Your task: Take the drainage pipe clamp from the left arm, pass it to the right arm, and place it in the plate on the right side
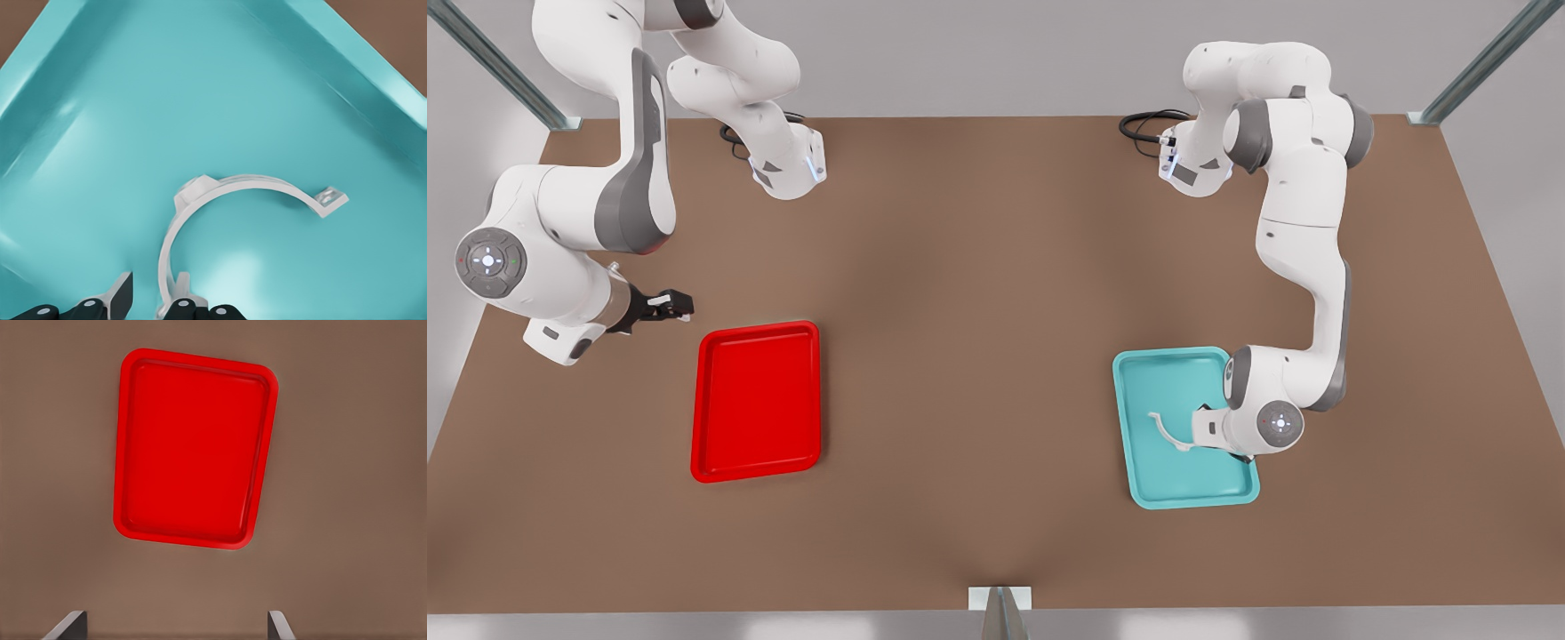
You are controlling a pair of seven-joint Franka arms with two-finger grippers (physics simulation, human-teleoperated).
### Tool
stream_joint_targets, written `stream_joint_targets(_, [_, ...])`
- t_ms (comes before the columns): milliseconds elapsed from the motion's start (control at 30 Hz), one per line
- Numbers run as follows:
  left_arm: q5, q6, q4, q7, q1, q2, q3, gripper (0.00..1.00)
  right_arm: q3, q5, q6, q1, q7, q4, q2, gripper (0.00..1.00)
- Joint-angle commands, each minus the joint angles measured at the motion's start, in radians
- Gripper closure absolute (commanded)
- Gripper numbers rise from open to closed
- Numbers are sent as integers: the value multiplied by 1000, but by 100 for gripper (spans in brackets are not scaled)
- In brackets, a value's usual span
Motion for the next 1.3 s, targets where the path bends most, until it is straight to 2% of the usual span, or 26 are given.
stream_joint_targets(0, [2, 1, 1, 0, -1, 0, -1, 53, -1, 1, -1, 0, -2, 0, -1, 0])
stream_joint_targets(133, [2, 7, 1, 0, -4, 3, -7, 54, -1, 1, -1, 0, -2, -1, -1, 0])
stream_joint_targets(200, [-1, 7, 1, -2, -4, 3, -8, 65, -1, 1, -1, 0, -2, -1, -1, 0])
stream_joint_targets(567, [-7, 7, 0, -3, -4, 10, -8, 66, -1, 1, -1, 3, -2, -3, -1, 0])
stream_joint_targets(633, [-5, 7, 1, -11, -4, 10, -8, 74, -1, 1, -1, 3, -2, -3, -1, 0])
stream_joint_targets(967, [-4, 9, 1, -18, -4, 20, -8, 74, -1, 1, -2, 3, -2, -7, -1, 0])
stream_joint_targets(1033, [-4, 7, 1, -25, -4, 18, -8, 79, -1, 1, -2, 3, -2, -7, -1, 0])
stream_joint_targets(1267, [-4, 7, 3, -38, -4, 10, -7, 79, -1, 1, -2, 3, -2, -7, -1, 0])
